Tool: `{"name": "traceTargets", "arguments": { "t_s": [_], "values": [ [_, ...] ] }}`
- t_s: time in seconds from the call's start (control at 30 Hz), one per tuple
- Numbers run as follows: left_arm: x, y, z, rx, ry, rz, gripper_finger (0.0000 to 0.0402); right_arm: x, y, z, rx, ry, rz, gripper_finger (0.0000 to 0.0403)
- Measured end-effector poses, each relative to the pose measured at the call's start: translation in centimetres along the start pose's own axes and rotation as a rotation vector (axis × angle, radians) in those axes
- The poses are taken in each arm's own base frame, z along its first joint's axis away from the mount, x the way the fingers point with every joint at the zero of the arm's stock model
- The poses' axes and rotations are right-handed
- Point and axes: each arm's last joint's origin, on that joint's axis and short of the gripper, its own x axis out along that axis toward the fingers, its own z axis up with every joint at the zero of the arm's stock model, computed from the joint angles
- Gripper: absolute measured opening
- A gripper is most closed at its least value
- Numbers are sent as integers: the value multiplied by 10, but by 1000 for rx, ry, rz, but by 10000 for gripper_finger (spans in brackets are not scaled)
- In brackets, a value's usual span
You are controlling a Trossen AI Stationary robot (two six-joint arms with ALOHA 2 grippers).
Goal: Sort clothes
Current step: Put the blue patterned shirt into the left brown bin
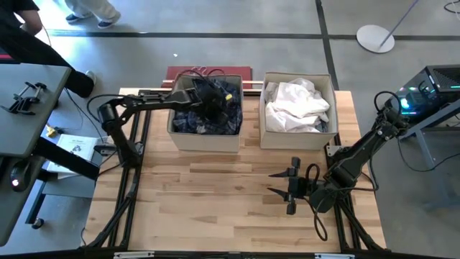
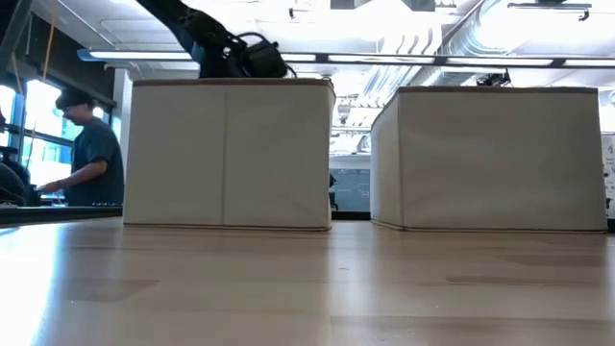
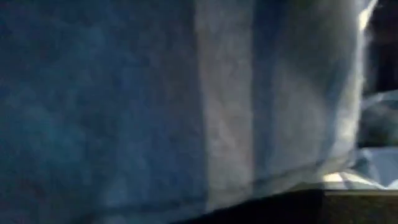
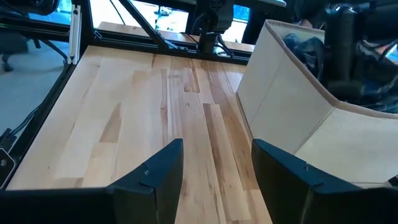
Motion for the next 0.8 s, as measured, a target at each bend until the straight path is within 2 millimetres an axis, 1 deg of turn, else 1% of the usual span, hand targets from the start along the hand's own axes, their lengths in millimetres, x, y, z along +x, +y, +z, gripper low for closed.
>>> {"name": "traceTargets", "arguments": {
  "t_s": [0.07,0.2,0.4,0.47,0.53,0.6,0.67,0.73,0.8],
  "values": [
    [-18,-1,5,-15,-32,-79,71,0,0,0,-1,0,0,179],
    [-65,-1,16,-33,-140,-190,118,0,0,0,1,0,0,179],
    [-134,0,19,-72,-326,-257,201,0,0,0,-7,0,0,179],
    [-154,0,17,-62,-386,-271,219,0,0,0,-8,0,0,179],
    [-169,-1,15,-15,-455,-228,229,0,0,0,-8,0,0,179],
    [-176,-3,14,23,-520,-126,230,0,0,0,-8,0,0,179],
    [-174,-3,13,34,-553,-12,228,0,0,0,-7,-1,0,179],
    [-163,-1,10,17,-548,78,222,0,0,0,-3,-1,0,179],
    [-144,3,4,13,-503,119,216,0,0,0,5,0,0,179]
  ]
}}
